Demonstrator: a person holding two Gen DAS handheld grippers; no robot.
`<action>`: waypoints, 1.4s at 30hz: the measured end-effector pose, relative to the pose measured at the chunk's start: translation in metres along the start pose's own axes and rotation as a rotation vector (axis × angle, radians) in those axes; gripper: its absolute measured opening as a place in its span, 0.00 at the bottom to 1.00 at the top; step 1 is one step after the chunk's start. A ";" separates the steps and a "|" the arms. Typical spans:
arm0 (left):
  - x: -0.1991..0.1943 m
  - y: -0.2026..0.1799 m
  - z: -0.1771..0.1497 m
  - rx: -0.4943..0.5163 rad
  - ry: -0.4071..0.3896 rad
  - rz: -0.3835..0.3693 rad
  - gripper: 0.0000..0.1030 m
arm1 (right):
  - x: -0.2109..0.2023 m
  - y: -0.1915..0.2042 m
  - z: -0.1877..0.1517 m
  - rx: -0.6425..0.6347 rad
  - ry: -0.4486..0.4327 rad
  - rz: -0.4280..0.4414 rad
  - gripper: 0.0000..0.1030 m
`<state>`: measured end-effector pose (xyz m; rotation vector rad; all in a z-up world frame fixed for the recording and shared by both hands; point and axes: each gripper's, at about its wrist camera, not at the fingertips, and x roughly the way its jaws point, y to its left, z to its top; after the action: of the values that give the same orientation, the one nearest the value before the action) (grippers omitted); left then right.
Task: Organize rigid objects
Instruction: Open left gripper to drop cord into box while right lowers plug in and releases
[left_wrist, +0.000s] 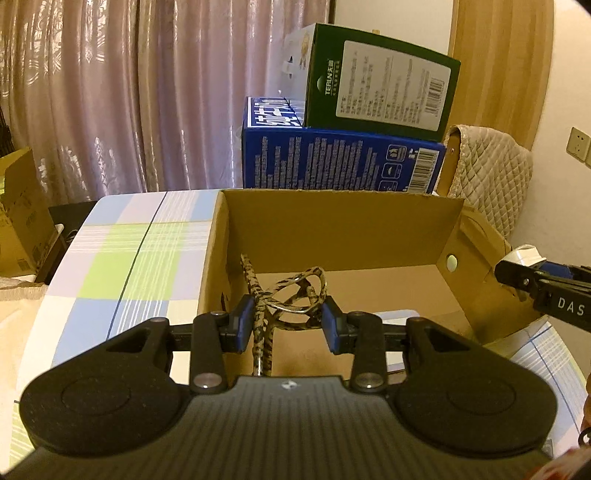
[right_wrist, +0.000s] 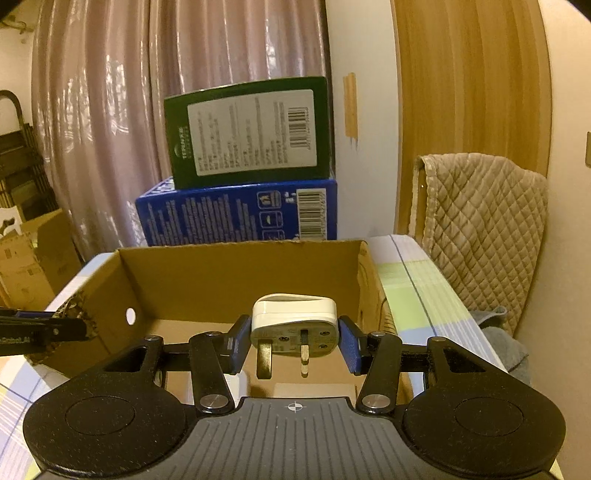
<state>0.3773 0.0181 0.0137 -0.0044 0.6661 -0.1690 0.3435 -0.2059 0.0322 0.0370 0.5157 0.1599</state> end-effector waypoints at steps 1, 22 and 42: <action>0.000 0.000 0.000 0.002 0.000 0.000 0.32 | 0.001 -0.001 -0.001 0.003 0.003 -0.002 0.45; -0.007 0.009 0.000 -0.025 -0.016 0.016 0.32 | 0.000 -0.002 -0.001 0.025 0.016 0.000 0.45; -0.011 0.012 -0.001 -0.023 -0.026 0.017 0.31 | 0.009 0.002 -0.008 0.013 0.076 0.004 0.46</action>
<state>0.3702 0.0319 0.0189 -0.0229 0.6419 -0.1450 0.3470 -0.2029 0.0206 0.0448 0.5931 0.1619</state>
